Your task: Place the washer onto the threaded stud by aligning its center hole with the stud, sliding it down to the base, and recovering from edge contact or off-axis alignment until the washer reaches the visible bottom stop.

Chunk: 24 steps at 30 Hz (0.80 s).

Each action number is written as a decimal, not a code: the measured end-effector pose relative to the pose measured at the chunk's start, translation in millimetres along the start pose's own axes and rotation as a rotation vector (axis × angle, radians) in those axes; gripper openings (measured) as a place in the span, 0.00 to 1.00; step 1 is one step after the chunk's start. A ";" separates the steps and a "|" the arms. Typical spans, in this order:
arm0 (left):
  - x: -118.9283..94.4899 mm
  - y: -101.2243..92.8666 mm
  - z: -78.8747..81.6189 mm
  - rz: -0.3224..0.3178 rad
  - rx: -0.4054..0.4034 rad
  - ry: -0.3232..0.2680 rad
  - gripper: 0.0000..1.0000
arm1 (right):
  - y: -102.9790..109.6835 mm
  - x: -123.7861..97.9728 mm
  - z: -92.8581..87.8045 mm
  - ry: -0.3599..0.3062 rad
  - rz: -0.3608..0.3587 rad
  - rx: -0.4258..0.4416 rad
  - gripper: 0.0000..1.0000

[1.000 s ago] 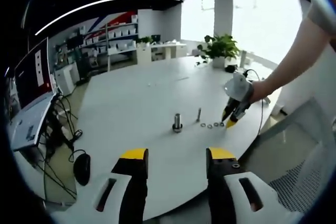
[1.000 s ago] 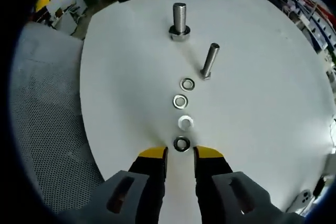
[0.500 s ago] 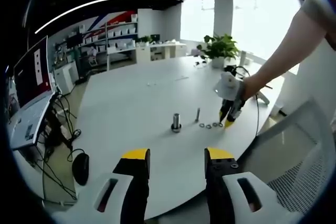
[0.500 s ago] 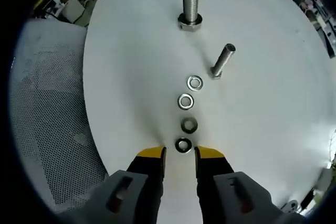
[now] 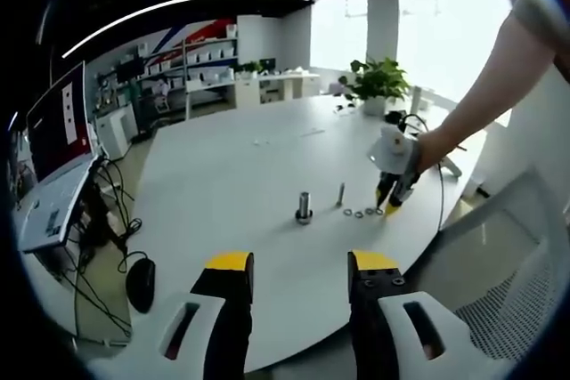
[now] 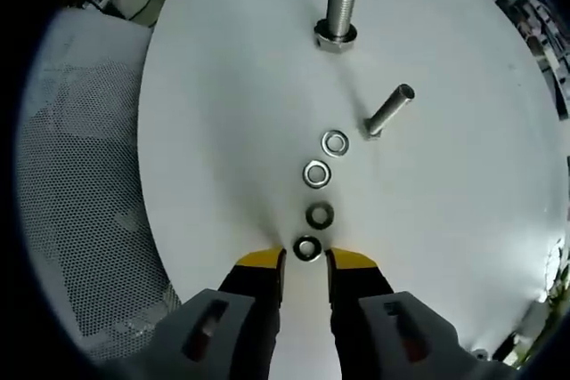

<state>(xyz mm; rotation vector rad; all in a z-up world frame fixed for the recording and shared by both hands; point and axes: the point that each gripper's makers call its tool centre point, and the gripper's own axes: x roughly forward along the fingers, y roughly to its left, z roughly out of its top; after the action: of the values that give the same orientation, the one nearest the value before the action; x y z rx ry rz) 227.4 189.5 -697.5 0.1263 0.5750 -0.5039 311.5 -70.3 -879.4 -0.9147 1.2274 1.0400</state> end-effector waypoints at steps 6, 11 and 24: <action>0.9 -0.3 -0.7 -0.003 0.002 0.006 0.40 | -0.9 1.0 0.1 0.015 -0.006 -0.014 0.21; 0.4 0.6 -0.7 -0.001 0.000 0.004 0.40 | -3.5 1.9 2.0 0.035 -0.011 0.002 0.18; 0.5 2.0 -2.6 0.008 0.006 0.014 0.40 | -0.8 2.7 3.7 0.082 -0.064 -0.021 0.16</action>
<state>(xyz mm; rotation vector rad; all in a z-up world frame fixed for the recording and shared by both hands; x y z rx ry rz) 227.4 191.7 -699.9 0.1377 0.5862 -0.4971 313.4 -66.7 -881.6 -1.0151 1.2491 0.9738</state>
